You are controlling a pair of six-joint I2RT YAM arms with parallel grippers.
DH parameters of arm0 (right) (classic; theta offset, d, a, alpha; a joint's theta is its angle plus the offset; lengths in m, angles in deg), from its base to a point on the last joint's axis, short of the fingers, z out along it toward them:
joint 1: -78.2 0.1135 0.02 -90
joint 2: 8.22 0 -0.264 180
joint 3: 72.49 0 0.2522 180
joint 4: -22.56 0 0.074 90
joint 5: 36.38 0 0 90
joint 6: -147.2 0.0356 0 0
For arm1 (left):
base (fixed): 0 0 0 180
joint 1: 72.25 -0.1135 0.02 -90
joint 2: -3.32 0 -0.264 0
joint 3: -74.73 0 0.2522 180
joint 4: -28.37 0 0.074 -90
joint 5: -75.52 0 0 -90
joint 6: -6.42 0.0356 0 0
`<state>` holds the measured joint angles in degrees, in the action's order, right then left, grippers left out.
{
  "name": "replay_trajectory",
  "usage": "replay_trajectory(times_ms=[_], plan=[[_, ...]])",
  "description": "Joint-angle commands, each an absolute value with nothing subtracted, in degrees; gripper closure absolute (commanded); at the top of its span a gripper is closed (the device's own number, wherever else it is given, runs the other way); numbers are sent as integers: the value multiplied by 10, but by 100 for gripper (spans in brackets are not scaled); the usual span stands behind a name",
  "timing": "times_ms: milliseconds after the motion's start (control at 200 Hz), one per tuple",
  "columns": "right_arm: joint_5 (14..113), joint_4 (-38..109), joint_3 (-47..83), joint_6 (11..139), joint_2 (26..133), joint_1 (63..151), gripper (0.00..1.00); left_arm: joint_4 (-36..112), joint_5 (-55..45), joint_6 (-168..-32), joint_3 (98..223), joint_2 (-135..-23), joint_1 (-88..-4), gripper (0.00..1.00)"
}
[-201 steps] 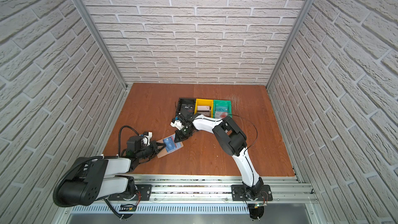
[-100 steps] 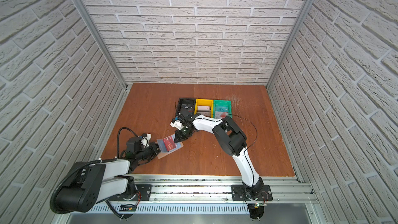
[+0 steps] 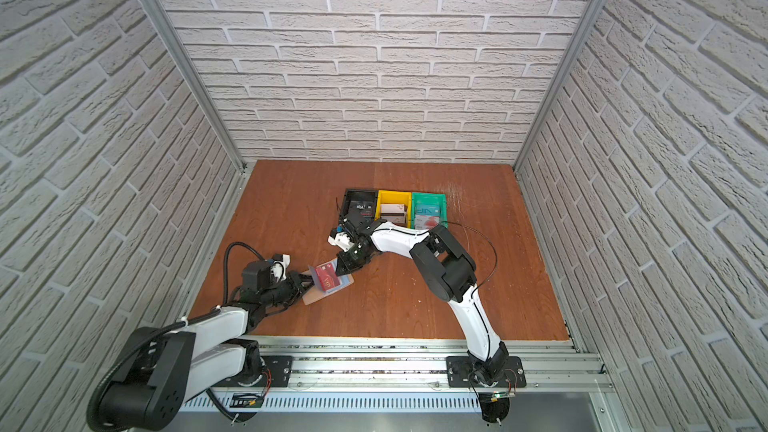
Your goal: Take the credit cards out of the card holder
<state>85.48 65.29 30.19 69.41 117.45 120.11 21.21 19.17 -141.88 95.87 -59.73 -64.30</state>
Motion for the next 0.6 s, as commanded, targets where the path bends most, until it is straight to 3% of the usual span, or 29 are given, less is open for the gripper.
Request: replay_trajectory(times_ms=[0, 210, 595], plan=[[797, 726, 284, 679, 1175, 1209, 84, 261, 187, -1414, 980, -563, -644, 89], [800, 730, 290, 677, 1162, 1209, 82, 274, 171, -1404, 978, -558, -642, 87], [811, 762, 320, 663, 1126, 1209, 78, 108, 202, -1435, 998, -730, -622, 90]])
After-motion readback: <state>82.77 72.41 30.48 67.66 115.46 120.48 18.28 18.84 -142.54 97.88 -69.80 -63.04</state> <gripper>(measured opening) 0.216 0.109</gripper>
